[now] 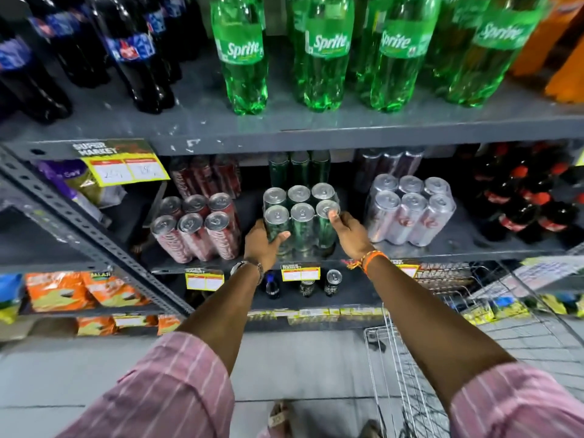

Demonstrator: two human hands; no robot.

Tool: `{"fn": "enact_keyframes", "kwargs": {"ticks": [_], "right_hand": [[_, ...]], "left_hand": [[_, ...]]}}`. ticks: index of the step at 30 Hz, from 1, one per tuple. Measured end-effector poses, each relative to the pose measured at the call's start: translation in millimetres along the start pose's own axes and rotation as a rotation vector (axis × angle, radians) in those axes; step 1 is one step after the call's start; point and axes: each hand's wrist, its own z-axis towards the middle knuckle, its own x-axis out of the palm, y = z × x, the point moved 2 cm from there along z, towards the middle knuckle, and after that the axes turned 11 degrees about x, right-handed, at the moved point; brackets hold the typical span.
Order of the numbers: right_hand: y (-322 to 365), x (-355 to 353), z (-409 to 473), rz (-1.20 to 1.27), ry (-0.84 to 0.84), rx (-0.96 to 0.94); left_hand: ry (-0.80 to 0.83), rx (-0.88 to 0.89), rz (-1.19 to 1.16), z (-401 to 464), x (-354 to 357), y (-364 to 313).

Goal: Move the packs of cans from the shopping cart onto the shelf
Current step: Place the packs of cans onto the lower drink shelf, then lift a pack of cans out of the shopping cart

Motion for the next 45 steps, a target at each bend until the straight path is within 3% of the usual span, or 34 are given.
{"fn": "enact_keyframes", "kwargs": {"ticks": [9, 23, 27, 30, 32, 34, 37, 42, 45], "right_hand": [[-6.2, 4.2, -16.4, -0.072, -0.145, -0.064], [-4.4, 7.0, -17.1, 0.029, -0.104, -0.026], [-5.1, -2.9, -27.3, 0.094, -0.07, -0.029], [-17.9, -40.2, -39.0, 0.282, -0.339, -0.099], [-33.5, -78.4, -50.3, 0.476, -0.635, -0.11], [-45.0, -115.4, -55.7, 0.607, -0.821, -0.056], [-61.1, -165.8, -40.1, 0.576, -0.837, 0.099], [-75.8, -194.1, -4.5, 0.408, -0.526, 0.21], [-75.4, -194.3, 8.3, 0.368, -0.405, 0.162]], "left_hand": [[0.03, 0.006, -0.007, -4.0, -9.3, 6.1], [0.036, -0.034, -0.009, -1.2, -7.6, 3.7], [0.016, -0.105, -0.135, -11.4, -2.2, -11.4], [-0.208, -0.142, -0.035, -40.3, 7.4, -44.9], [-0.413, 0.006, -0.03, -59.4, 21.2, -82.3], [-0.483, 0.209, -0.086, -64.9, 41.4, -123.6], [-0.306, 0.333, -0.173, -41.9, 86.3, -175.8], [0.065, -0.111, -0.244, 17.4, 155.9, -180.4], [0.121, -0.145, -0.29, 24.7, 177.6, -169.4]]}}
